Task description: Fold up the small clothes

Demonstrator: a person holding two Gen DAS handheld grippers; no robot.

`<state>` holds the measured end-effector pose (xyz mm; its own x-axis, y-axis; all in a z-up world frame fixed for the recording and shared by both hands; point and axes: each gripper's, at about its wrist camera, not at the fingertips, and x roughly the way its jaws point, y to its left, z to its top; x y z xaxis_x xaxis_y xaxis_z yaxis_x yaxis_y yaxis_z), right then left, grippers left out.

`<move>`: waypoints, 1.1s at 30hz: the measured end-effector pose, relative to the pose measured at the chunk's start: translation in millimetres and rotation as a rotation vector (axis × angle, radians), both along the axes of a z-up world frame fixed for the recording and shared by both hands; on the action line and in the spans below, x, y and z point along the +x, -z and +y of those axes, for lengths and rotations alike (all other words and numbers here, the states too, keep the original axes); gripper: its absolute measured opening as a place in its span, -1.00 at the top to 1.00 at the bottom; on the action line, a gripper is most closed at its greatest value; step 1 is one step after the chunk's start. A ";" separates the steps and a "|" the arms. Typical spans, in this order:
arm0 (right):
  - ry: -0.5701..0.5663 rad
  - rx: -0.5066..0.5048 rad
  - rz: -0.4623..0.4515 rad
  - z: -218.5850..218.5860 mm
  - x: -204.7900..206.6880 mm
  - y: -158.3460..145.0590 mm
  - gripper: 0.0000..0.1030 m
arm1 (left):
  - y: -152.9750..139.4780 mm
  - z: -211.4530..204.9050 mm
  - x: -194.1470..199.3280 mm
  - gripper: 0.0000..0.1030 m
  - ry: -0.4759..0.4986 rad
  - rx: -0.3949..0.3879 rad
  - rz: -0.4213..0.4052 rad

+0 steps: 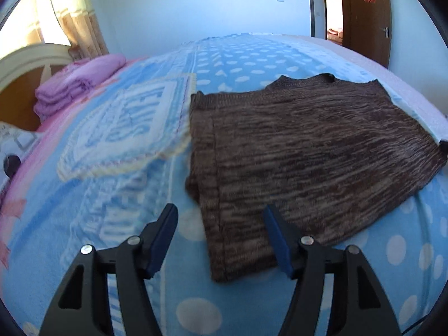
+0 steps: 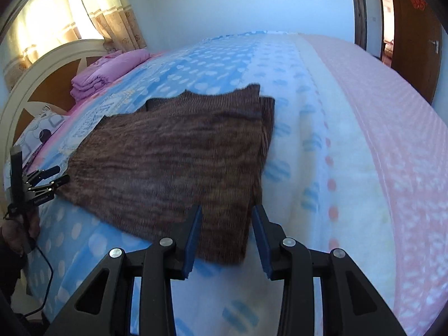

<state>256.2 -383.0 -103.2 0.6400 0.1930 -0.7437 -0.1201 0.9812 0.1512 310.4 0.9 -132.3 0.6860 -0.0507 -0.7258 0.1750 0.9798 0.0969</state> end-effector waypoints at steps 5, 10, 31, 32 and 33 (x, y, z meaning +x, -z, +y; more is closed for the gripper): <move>0.004 0.044 0.045 -3.4 -1.3 16.1 0.91 | 6.2 4.3 9.8 0.70 0.033 -0.092 0.070; -0.024 -0.003 0.048 0.8 -30.2 6.2 0.93 | 7.7 3.0 -7.8 0.76 0.038 -0.039 0.072; -0.318 0.004 -0.061 147.2 31.4 -10.4 0.21 | 2.8 -7.9 -8.8 0.05 -0.014 0.010 0.023; -0.330 0.039 -0.021 152.9 39.7 0.2 0.21 | 7.4 -6.2 -9.0 0.02 -0.020 0.008 0.042; -0.335 0.074 0.028 156.8 46.5 11.0 0.21 | 9.2 -3.0 -10.1 0.02 -0.025 -0.013 0.042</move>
